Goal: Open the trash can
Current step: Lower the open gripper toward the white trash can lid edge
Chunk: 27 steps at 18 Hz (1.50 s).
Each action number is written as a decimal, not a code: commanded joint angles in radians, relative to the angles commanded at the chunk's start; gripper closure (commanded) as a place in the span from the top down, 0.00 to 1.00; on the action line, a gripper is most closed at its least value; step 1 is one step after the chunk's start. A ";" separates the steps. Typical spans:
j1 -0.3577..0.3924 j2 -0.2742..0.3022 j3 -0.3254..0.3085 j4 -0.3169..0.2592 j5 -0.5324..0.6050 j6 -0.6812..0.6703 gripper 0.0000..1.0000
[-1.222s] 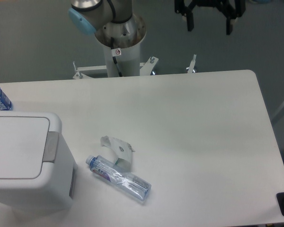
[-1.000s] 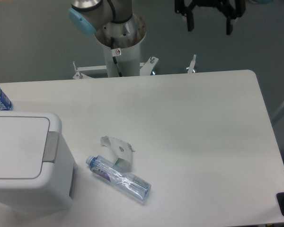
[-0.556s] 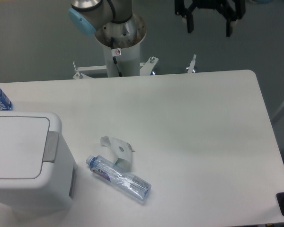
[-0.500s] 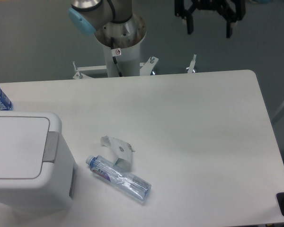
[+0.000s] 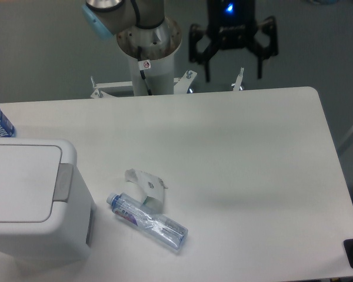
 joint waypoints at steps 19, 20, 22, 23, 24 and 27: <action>-0.276 -0.186 0.037 0.204 -0.058 -0.344 1.00; -0.286 -0.186 0.032 0.204 -0.058 -0.347 1.00; -0.295 -0.187 0.028 0.203 -0.058 -0.346 1.00; -0.296 -0.189 0.026 0.204 -0.058 -0.343 1.00; -0.296 -0.189 0.026 0.204 -0.060 -0.341 1.00; -0.313 -0.198 0.023 0.204 -0.058 -0.337 1.00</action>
